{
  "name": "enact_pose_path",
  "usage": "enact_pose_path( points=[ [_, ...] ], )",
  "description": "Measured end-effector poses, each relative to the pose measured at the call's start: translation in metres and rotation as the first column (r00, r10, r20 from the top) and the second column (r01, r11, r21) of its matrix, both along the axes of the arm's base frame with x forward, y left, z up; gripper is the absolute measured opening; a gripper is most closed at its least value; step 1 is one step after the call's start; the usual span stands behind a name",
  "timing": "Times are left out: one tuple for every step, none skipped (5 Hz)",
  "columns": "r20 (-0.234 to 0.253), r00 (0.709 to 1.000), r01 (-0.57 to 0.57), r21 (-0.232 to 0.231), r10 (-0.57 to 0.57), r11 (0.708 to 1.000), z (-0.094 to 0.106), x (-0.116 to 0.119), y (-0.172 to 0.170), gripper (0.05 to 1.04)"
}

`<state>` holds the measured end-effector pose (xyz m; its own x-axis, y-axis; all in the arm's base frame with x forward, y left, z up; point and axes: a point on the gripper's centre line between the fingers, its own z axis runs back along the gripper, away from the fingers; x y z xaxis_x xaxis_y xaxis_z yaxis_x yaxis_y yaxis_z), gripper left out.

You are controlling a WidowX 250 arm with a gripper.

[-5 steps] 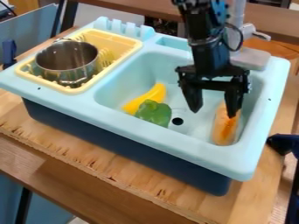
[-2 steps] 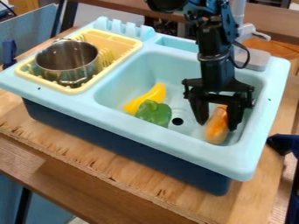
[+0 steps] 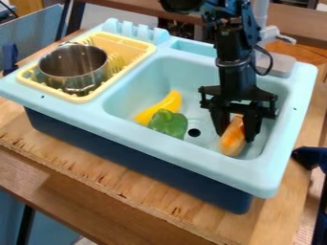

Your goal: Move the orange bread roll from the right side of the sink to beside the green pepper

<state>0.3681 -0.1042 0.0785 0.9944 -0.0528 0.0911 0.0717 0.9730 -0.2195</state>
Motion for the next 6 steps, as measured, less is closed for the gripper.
enact_pose_path(
  points=[
    [0.031, 0.999, -0.025, 0.016, 0.025, 1.0, 0.017, -0.005, 0.008, 0.589],
    [0.036, 0.998, -0.058, 0.02, 0.058, 0.998, 0.024, -0.013, 0.022, 0.589],
    [0.039, 0.995, -0.089, 0.058, 0.087, 0.994, 0.029, -0.015, 0.042, 0.589],
    [0.043, 0.994, -0.103, 0.079, 0.1, 0.992, 0.032, -0.012, 0.057, 0.589],
    [0.031, 0.994, -0.106, 0.083, 0.103, 0.991, 0.028, 0.0, 0.066, 0.589],
    [0.01, 0.994, -0.107, 0.092, 0.106, 0.99, 0.016, 0.005, 0.075, 0.589]
  ],
)
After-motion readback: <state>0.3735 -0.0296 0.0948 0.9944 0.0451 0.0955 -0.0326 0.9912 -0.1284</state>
